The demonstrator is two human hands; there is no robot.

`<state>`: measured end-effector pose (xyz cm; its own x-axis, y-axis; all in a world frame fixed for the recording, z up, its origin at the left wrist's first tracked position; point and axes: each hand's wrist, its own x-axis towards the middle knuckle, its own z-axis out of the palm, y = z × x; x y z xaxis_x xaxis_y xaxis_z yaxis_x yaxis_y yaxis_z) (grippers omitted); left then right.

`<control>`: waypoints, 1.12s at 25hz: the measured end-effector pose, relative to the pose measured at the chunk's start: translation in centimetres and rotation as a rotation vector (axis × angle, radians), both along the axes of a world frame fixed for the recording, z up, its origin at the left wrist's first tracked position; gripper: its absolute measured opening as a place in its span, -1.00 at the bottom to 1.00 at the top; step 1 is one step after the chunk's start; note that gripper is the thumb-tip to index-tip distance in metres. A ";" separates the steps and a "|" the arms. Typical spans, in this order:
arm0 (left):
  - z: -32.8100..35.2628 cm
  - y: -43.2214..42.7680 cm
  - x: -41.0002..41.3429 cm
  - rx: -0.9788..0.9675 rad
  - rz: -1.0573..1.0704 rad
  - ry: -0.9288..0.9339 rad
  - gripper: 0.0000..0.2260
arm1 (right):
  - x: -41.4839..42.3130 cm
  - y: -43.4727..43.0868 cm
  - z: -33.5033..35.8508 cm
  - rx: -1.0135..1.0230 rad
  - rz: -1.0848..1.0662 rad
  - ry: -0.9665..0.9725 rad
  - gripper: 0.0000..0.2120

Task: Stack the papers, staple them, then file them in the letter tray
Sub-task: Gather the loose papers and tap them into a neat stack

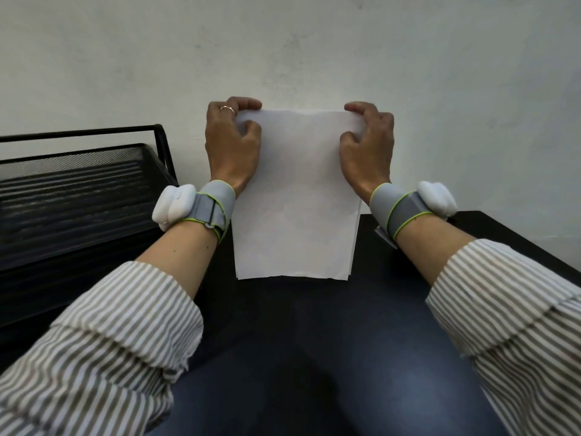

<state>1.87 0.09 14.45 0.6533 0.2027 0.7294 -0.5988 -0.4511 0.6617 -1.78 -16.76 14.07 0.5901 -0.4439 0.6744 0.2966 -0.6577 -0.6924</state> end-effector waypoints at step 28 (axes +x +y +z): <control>-8.7 -0.7 -1.7 -0.396 -0.054 0.402 -0.73 | -0.3 0.8 -7.3 0.662 0.185 0.252 -0.87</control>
<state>0.16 -0.62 5.75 0.8811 0.3688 0.2961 -0.2801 -0.0976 0.9550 -2.11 -15.99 6.80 0.7966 -0.5896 0.1335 0.1417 -0.0327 -0.9894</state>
